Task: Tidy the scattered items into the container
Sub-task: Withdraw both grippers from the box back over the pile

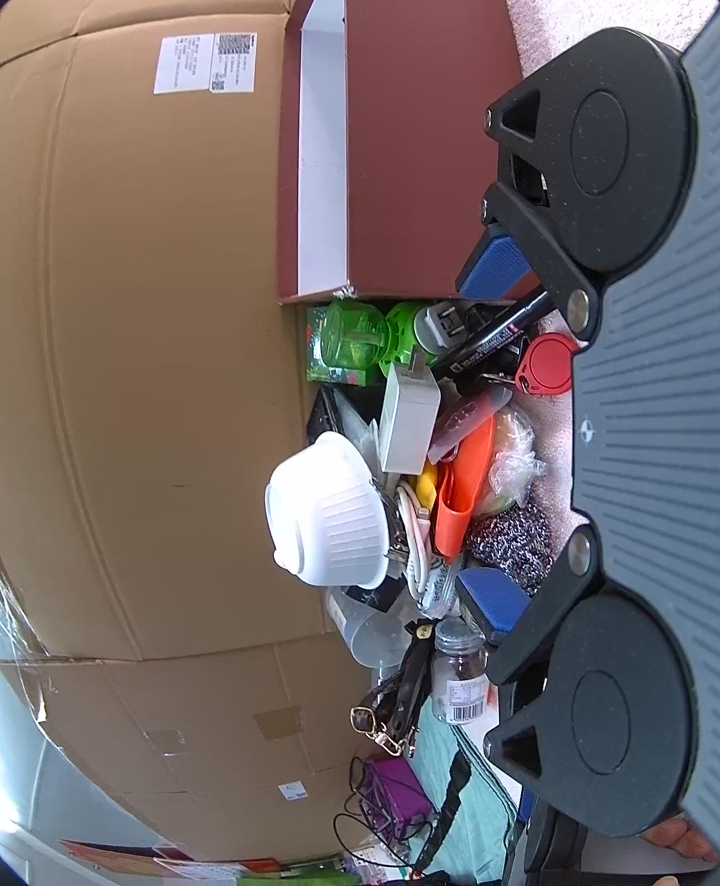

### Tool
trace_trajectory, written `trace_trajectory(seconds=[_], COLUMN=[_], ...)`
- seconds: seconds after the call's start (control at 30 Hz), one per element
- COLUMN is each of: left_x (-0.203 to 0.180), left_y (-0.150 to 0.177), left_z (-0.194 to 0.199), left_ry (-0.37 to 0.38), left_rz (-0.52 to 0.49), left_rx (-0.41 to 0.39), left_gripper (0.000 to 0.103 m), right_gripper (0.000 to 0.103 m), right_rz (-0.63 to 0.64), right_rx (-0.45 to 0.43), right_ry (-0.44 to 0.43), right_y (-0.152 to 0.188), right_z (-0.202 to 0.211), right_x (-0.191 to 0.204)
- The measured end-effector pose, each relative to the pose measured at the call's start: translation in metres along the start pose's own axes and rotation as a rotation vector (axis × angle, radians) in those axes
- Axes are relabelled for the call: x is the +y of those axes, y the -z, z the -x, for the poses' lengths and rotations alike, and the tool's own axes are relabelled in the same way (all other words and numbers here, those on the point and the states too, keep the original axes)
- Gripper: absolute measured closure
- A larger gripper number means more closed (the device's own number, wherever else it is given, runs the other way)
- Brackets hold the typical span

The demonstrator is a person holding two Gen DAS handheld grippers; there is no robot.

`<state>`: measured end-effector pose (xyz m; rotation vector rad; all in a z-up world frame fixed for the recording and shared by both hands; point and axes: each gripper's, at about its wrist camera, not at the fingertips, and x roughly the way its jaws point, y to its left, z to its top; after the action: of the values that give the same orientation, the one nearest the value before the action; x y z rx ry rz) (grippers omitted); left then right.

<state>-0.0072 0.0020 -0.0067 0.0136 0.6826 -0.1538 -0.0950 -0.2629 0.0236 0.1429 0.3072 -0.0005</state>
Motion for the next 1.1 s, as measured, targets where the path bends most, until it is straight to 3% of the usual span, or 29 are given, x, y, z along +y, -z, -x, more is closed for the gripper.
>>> trace_trajectory(seconds=[0.43, 1.0, 1.1], left_x=[-0.005, -0.006, -0.009], left_y=[0.001, 0.000, 0.000], left_z=[-0.003, -0.005, 0.001], left_ry=[-0.028, -0.026, -0.032], left_rz=[-0.040, -0.038, -0.036], left_rx=[0.017, 0.015, -0.019], left_gripper=[0.000, 0.000, 0.000], right_gripper=[0.000, 0.000, 0.000], right_rz=[-0.005, -0.009, -0.021], right_rx=[0.082, 0.092, 0.102], right_ry=[0.008, -0.012, -0.027], right_y=[0.000, 0.000, 0.000], right_z=[-0.012, -0.012, -0.013], right_x=[-0.002, -0.003, -0.005])
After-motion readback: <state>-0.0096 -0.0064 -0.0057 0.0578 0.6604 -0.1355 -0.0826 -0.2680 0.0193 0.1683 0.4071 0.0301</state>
